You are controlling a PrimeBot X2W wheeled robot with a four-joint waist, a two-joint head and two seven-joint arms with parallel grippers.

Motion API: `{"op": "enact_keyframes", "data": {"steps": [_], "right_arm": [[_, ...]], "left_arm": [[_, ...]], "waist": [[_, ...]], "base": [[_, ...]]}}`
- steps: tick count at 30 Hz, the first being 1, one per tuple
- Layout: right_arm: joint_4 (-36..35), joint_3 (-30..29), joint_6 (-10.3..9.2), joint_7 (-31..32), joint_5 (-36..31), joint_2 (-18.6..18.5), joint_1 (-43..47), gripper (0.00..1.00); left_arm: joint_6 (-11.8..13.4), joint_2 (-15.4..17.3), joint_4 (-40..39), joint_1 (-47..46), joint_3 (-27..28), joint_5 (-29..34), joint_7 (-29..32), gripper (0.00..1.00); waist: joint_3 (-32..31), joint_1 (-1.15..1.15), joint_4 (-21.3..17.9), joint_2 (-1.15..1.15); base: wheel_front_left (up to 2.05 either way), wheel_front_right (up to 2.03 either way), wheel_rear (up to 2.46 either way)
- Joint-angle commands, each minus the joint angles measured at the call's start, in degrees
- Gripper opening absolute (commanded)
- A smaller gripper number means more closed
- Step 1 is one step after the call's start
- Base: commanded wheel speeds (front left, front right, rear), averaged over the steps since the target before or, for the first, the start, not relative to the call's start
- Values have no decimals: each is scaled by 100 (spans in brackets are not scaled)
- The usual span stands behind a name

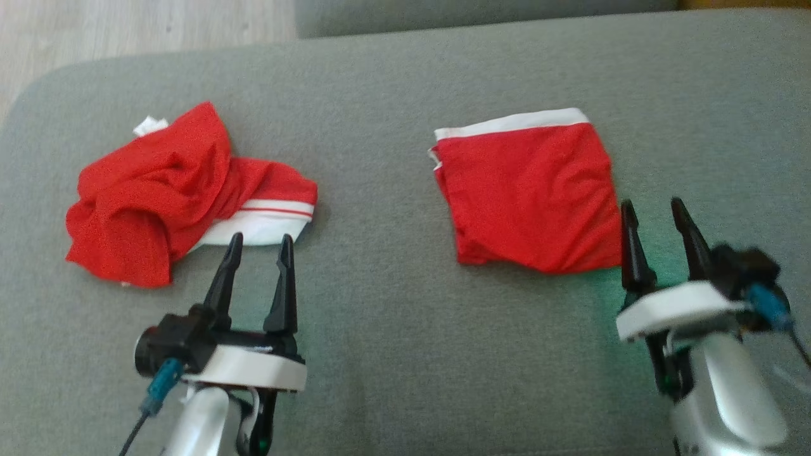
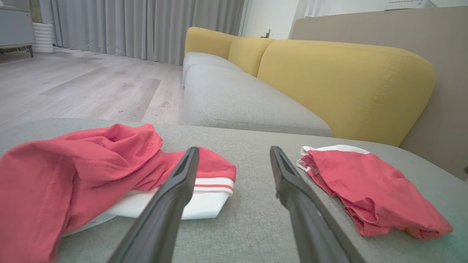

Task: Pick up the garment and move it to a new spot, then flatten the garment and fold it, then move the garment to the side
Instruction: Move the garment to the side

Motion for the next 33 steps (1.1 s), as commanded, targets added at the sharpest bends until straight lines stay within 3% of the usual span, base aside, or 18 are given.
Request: {"op": "enact_keyframes", "data": {"steps": [1,11,19,20,21,31,33], "right_arm": [[-93,61,-5,80,-46,-11,-394,100],[1310,-572,-5,1112,245,-11,-1485,100],[2291,-232,-5,1945,115,-117,-1814,100],[2340,-175,-5,1972,115,-150,-1829,85],[2357,-118,-5,1950,101,-197,-1847,3],[2062,692,-5,1630,109,-668,-1839,0],[1875,1015,-5,1663,142,-961,-1786,0]], "left_arm": [[-5,23,-229,-314,191,38,-30,100],[-21,23,-202,-525,81,-9,-30,100],[11,23,-229,-582,87,-52,-30,100],[18,23,-232,-586,94,-59,-30,100],[26,23,-234,-586,101,-66,-30,100],[73,23,-237,-376,166,-107,-30,100],[81,23,-249,-328,179,-114,-30,100]], "waist": [[169,0,134,0],[551,0,516,0],[597,0,617,0],[583,0,616,0],[564,0,609,0],[140,0,326,0],[52,0,262,0]], "base": [[0,0,0],[0,0,0],[0,0,0],[0,0,0],[0,0,0],[0,0,0],[0,0,0]]}}
